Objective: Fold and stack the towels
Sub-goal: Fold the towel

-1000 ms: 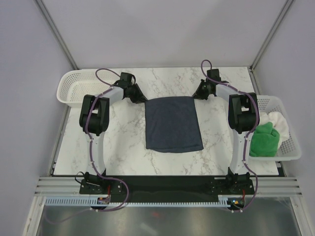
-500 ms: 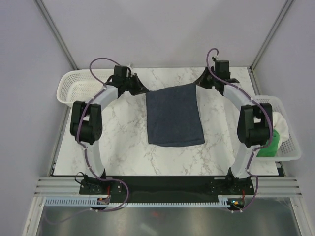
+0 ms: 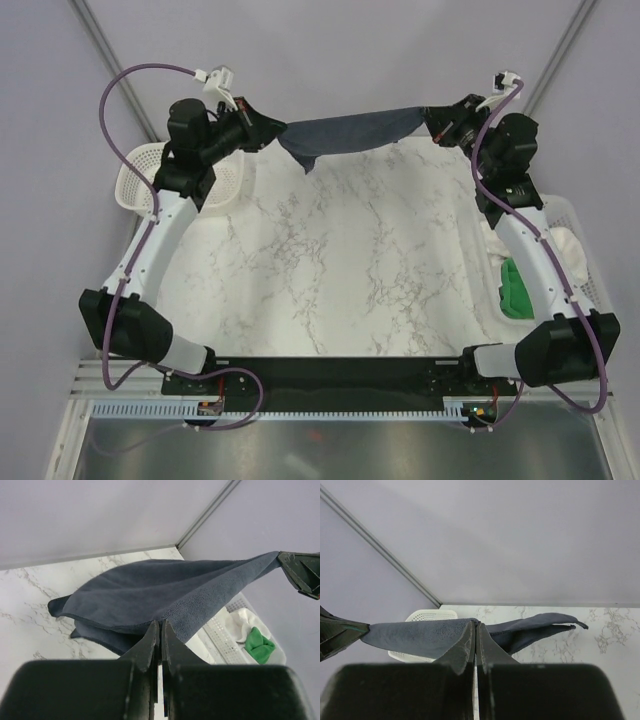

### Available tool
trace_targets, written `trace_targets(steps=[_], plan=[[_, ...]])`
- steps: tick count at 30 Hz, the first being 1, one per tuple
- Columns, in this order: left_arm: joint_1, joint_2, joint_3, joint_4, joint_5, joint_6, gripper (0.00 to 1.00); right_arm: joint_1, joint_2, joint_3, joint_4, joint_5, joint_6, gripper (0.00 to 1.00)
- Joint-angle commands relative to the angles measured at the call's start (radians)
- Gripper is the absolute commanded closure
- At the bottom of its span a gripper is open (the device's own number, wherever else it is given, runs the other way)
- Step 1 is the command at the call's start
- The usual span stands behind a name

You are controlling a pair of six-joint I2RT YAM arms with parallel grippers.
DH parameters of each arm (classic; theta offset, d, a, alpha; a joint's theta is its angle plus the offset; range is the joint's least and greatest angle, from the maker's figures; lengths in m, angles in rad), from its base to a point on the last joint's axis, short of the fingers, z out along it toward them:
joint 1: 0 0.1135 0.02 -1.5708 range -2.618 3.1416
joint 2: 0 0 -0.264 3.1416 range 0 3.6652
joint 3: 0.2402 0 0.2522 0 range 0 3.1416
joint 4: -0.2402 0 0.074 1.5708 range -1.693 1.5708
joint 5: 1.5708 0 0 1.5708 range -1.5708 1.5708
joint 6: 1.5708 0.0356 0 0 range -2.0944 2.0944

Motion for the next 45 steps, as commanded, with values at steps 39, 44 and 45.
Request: trace_targets(steps=[39,44,45], plan=[[-0.199,-0.531,-0.194,-0.267,-0.070,0.086,0.98,0.133,-0.682,-0.317,-0.400,-0.186,0.092,1.00],[-0.207,-0.661,-0.222,-0.267,-0.070,0.086,0.98,0.133,-0.794,-0.322,-0.415,-0.168,0.170,1.00],[-0.207,-0.666,-0.208,-0.267,-0.070,0.086,0.98,0.132,-0.799,-0.316,-0.420,-0.141,0.179,1.00]])
